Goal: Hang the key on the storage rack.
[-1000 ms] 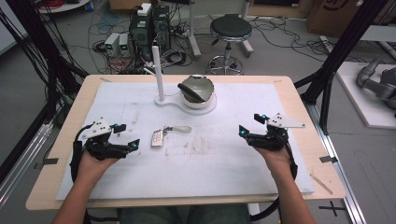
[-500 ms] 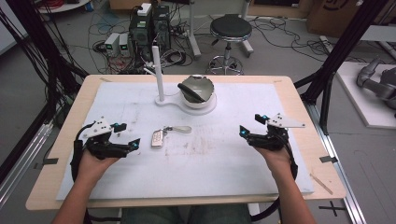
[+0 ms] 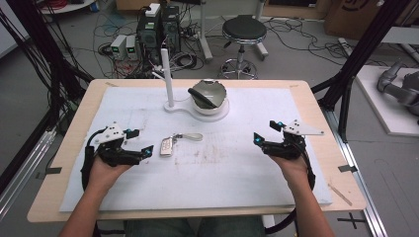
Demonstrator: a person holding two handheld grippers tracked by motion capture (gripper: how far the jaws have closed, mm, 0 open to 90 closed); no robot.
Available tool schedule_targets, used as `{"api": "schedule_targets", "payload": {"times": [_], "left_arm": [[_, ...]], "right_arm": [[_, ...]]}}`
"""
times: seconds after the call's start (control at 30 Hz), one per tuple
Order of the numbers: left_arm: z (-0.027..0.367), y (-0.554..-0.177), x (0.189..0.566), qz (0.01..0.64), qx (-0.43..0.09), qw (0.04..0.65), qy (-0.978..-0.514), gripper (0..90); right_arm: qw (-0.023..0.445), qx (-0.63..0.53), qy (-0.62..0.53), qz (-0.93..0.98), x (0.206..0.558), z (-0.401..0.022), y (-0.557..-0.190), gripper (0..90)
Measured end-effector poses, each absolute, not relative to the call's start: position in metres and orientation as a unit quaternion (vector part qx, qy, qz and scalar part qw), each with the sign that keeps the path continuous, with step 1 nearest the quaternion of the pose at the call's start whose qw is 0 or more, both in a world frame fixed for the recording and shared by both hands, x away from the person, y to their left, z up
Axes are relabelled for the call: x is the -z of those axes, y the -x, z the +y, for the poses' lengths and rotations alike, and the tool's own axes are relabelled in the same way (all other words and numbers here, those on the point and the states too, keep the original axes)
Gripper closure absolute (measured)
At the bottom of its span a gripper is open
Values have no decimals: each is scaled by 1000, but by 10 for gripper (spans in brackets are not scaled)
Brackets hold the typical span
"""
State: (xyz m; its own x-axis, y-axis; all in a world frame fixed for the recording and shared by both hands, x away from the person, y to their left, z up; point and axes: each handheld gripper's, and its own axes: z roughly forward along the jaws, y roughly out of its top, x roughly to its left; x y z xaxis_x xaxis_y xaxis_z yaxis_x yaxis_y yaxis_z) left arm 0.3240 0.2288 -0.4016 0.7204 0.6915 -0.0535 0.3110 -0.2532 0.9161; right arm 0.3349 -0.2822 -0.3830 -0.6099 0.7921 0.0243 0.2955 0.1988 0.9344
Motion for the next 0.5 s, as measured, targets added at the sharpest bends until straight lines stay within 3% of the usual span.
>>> {"api": "schedule_targets", "payload": {"times": [0.5], "left_arm": [[176,-367,406,298,-180,498,-794,190]], "right_arm": [[236,-519,-380,728,383,-290,-337,206]]}}
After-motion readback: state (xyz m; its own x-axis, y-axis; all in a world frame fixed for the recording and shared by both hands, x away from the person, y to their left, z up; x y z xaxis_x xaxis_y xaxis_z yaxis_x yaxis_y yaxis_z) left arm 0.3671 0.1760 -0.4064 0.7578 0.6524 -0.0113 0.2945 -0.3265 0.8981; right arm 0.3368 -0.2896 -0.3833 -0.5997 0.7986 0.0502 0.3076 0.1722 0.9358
